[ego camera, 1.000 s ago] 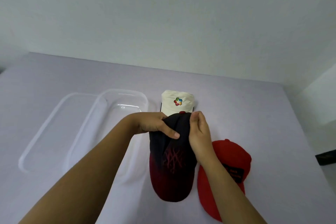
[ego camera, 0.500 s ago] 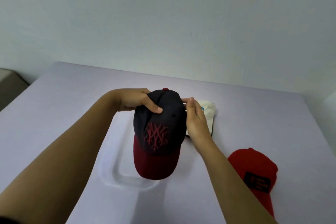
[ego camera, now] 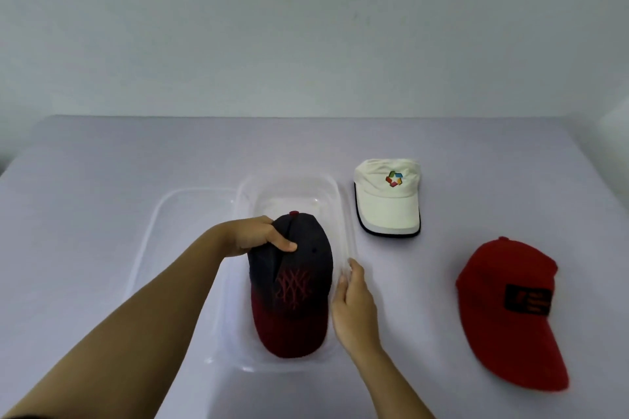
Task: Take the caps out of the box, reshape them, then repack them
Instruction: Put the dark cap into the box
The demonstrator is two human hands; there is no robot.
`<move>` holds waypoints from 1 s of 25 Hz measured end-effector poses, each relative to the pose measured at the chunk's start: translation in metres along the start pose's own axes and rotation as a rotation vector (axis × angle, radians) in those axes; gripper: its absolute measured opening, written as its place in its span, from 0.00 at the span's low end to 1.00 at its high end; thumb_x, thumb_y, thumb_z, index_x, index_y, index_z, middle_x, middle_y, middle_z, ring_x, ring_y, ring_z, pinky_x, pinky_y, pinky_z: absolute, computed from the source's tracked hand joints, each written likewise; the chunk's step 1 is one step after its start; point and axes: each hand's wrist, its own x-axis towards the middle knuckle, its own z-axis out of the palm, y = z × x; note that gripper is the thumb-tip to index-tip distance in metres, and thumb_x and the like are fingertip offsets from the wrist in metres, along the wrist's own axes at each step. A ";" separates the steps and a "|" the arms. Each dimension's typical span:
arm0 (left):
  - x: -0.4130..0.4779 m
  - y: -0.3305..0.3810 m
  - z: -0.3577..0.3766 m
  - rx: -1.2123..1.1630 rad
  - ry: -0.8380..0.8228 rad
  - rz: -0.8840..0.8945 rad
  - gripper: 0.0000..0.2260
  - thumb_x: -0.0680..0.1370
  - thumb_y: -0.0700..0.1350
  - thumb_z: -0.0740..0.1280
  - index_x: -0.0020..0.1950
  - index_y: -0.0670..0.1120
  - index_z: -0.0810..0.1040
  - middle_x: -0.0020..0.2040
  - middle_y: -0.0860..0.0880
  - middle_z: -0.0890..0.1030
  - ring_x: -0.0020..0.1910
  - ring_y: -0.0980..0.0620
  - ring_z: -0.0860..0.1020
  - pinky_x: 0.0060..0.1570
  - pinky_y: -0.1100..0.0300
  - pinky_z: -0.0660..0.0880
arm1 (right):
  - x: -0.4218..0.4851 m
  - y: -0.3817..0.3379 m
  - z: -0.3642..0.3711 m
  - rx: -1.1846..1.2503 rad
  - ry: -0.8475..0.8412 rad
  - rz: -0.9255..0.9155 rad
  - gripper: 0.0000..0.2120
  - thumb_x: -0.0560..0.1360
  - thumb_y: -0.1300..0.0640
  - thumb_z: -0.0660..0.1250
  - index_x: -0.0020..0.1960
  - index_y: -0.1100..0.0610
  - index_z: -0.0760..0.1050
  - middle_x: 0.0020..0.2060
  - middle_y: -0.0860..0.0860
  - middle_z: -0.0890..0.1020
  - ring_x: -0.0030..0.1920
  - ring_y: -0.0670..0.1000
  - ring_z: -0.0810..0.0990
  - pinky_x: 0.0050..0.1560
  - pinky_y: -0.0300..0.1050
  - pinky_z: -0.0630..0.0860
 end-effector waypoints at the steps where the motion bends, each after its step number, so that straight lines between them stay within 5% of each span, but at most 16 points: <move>1: 0.004 -0.003 0.001 -0.007 -0.003 0.003 0.17 0.66 0.45 0.74 0.53 0.42 0.82 0.53 0.43 0.84 0.54 0.43 0.82 0.59 0.53 0.76 | 0.000 0.001 0.002 -0.026 0.035 -0.003 0.20 0.82 0.55 0.51 0.73 0.54 0.58 0.69 0.52 0.71 0.67 0.53 0.72 0.64 0.43 0.69; 5: 0.013 -0.012 0.003 0.048 0.005 0.041 0.17 0.72 0.46 0.73 0.59 0.44 0.78 0.58 0.44 0.82 0.56 0.46 0.80 0.61 0.53 0.75 | -0.001 0.003 0.005 -0.070 0.093 -0.007 0.18 0.81 0.56 0.52 0.71 0.54 0.61 0.66 0.52 0.74 0.64 0.53 0.74 0.60 0.43 0.71; 10: 0.009 -0.013 0.006 0.338 0.260 0.056 0.30 0.69 0.56 0.74 0.64 0.45 0.67 0.58 0.46 0.75 0.56 0.47 0.76 0.55 0.53 0.76 | 0.000 0.003 0.004 -0.110 0.116 -0.019 0.18 0.81 0.56 0.51 0.71 0.55 0.61 0.65 0.52 0.74 0.64 0.53 0.74 0.59 0.42 0.70; 15: -0.002 -0.008 0.012 0.507 0.353 0.035 0.42 0.71 0.61 0.69 0.76 0.48 0.52 0.74 0.43 0.59 0.73 0.41 0.61 0.69 0.44 0.65 | 0.002 0.003 -0.001 -0.045 0.025 -0.040 0.22 0.81 0.50 0.52 0.73 0.54 0.57 0.71 0.51 0.66 0.70 0.51 0.66 0.66 0.43 0.65; 18: -0.014 0.015 0.024 0.462 0.564 0.192 0.37 0.75 0.60 0.65 0.77 0.48 0.52 0.75 0.43 0.57 0.75 0.42 0.55 0.71 0.45 0.60 | 0.006 0.000 -0.015 0.032 0.003 -0.079 0.24 0.80 0.47 0.51 0.74 0.53 0.55 0.73 0.50 0.63 0.72 0.49 0.62 0.68 0.42 0.60; 21: -0.016 0.044 0.052 0.341 0.766 0.425 0.30 0.78 0.56 0.62 0.76 0.45 0.58 0.72 0.44 0.63 0.72 0.46 0.63 0.70 0.50 0.64 | 0.009 -0.005 -0.042 0.060 0.071 -0.153 0.21 0.81 0.50 0.51 0.73 0.53 0.58 0.71 0.50 0.65 0.70 0.48 0.64 0.65 0.39 0.61; 25: -0.003 0.084 0.109 0.264 0.793 0.561 0.26 0.78 0.52 0.63 0.73 0.42 0.63 0.69 0.45 0.69 0.66 0.49 0.70 0.66 0.54 0.69 | 0.017 0.004 -0.093 0.069 0.190 -0.239 0.20 0.81 0.53 0.53 0.72 0.54 0.61 0.70 0.50 0.67 0.70 0.48 0.64 0.64 0.36 0.59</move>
